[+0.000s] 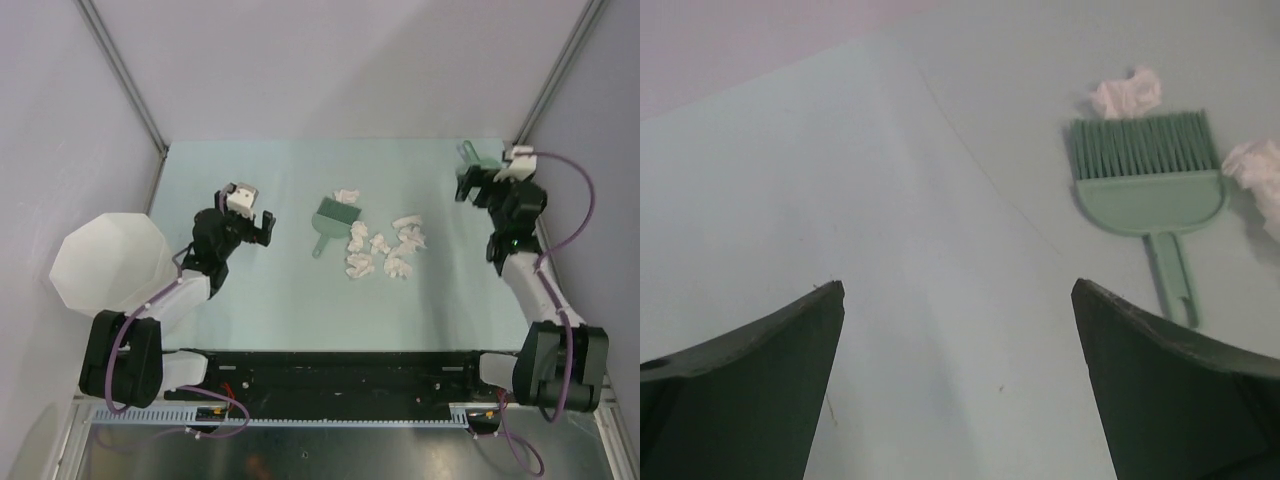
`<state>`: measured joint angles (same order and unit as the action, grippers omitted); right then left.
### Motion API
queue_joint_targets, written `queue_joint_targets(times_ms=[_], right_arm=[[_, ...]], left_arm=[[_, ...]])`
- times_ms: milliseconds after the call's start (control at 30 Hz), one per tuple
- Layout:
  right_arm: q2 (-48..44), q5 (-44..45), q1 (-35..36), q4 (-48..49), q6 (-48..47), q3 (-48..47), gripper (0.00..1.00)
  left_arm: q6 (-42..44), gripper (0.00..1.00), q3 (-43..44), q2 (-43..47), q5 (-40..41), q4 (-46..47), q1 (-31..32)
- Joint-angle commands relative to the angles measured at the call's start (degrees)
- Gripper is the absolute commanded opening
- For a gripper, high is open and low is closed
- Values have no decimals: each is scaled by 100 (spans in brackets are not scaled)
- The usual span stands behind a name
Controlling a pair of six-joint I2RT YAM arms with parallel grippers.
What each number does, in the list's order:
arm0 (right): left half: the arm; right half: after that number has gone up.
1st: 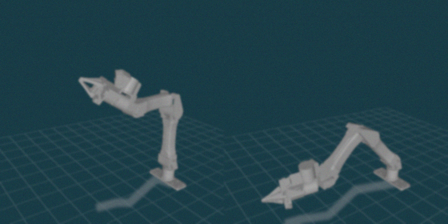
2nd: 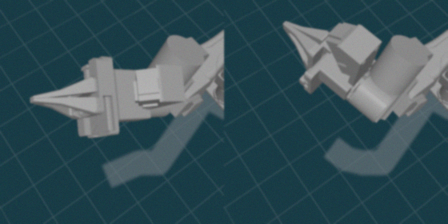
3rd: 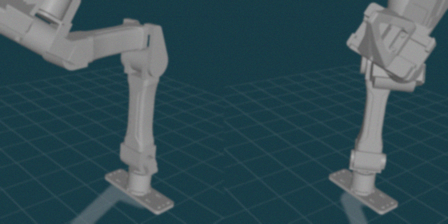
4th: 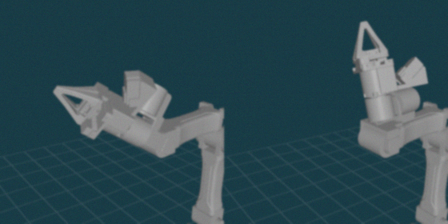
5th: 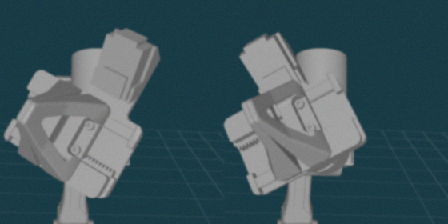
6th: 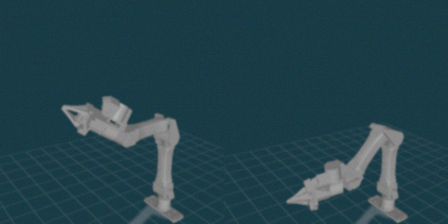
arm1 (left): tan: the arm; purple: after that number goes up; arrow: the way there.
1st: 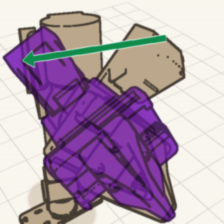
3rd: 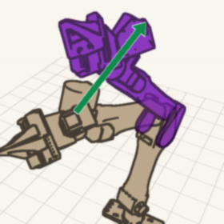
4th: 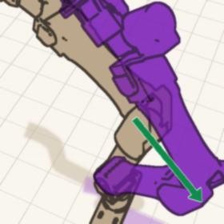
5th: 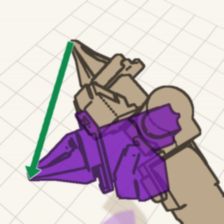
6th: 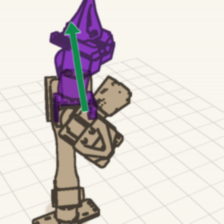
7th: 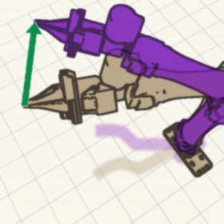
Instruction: Sweep away the paper scraps from the table
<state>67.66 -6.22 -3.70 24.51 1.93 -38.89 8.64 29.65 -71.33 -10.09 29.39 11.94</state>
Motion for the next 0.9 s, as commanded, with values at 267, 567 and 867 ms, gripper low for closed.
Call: queue_joint_targets(times_ms=[267,567,867], right_arm=[[3295,-627,-526,-4319,-360,-4414,91],[6908,-29,-403,-7326,-791,-8984,75],[7323,-29,-184,-7101,-1405,-8874,62]], left_arm=[[375,99,1464,-91,-257,-2209,-8],[384,99,1412,-109,-301,-2376,-8],[392,98,1465,-118,-292,-2446,-8]])
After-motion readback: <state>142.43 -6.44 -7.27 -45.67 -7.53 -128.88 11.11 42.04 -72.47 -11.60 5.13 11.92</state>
